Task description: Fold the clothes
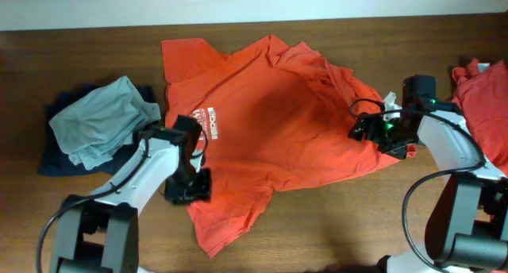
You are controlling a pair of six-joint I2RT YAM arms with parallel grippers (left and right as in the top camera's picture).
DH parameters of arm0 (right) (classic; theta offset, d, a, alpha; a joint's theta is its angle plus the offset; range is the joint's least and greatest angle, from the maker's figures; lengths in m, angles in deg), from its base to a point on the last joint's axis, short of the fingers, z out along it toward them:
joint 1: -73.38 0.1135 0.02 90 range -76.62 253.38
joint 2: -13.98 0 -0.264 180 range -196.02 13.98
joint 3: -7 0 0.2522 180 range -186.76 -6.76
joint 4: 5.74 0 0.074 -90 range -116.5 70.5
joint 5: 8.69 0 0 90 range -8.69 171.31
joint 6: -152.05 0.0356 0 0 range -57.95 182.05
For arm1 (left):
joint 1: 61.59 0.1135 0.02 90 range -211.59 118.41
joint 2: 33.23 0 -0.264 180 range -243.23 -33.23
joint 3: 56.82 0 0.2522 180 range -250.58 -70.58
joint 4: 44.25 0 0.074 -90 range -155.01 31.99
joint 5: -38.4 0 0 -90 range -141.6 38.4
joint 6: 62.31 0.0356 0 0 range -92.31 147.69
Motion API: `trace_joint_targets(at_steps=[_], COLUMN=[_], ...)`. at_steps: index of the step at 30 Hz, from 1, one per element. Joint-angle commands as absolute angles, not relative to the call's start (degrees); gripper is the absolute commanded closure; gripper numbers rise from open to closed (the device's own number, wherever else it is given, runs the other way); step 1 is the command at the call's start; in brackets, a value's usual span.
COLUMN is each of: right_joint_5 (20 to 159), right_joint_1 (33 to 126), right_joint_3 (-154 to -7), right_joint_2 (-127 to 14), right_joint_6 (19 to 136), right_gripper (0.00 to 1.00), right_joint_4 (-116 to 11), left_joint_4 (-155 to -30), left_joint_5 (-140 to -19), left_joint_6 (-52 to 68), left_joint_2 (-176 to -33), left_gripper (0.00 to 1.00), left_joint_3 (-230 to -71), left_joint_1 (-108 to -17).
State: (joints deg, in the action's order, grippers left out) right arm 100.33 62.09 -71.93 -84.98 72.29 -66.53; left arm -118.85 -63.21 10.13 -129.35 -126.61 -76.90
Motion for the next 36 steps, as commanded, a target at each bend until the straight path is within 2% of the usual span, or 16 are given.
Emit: trace_joint_targets(at_steps=[1,6,9,10,12,14,15,16,18,23,28,31,33,36], right_joint_5=[101.27,101.25,101.25,101.27,101.25,101.25,101.25,101.23,101.01,96.05,90.41,88.99,92.51,95.57], right_joint_1=[62.59,62.59,62.57,62.48,62.44,62.38,62.38,62.38,62.38,62.4,62.4,62.48,62.79,64.04], right_joint_3=[-71.69,-71.69,-71.69,-71.69,-71.71,-71.8,-71.97,-72.3,-73.02,-73.63,-73.57,-73.33,-72.83,-71.38], right_joint_2=[-84.76,-84.76,-84.74,-84.74,-84.74,-84.63,-84.61,-84.5,-84.06,-83.8,-83.8,-83.84,-83.84,-83.84], right_joint_6=[71.48,71.48,71.48,71.48,71.48,71.48,71.46,71.48,71.48,74.5,78.17,79.96,78.39,76.99], right_gripper=[0.07,0.07,0.08,0.08,0.08,0.08,0.08,0.08,0.08,0.07,0.08,0.17,0.33,0.48], right_joint_4=[-66.35,-66.4,-66.79,-66.83,-66.83,-66.81,-66.92,-67.27,-67.97,-70.31,-71.99,-72.14,-70.99,-69.35], left_joint_4=[-118.09,-117.95,-115.97,-114.55,-111.18,-107.97,-107.03,-106.59,-106.87,-113.45,-113.89,-113.76,-113.54,-113.17], left_joint_5=[-64.2,-59.76,-59.23,-59.23,-59.26,-59.26,-59.23,-59.23,-59.26,-55.3,-58.78,-61.07,-61.03,-61.03], left_joint_6=[2.59,-1.35,-2.05,-2.61,-3.64,-3.84,-3.84,-3.84,-4.47,-6.88,-6.26,-5.41,-4.34,-3.9], left_joint_2=[-130.03,-130.03,-130.03,-130.03,-130.03,-130.03,-130.03,-130.03,-130.03,-129.63,-126.99,-124.63,-123.1,-121.3], left_gripper=[0.38,0.21,0.21,0.24,0.33,0.46,0.57,0.74,0.99,0.99,0.99,0.99,1.0,1.0], left_joint_3=[-123.07,-121.78,-120.03,-119.18,-117.43,-115.88,-115.48,-115.35,-115.35,-115.35,-115.35,-115.38,-115.38,-115.38], left_joint_1=[-76.81,-76.81,-76.81,-76.81,-76.81,-76.81,-76.81,-76.81,-76.81,-73.84,-65.12,-59.81,-57.07,-54.08])
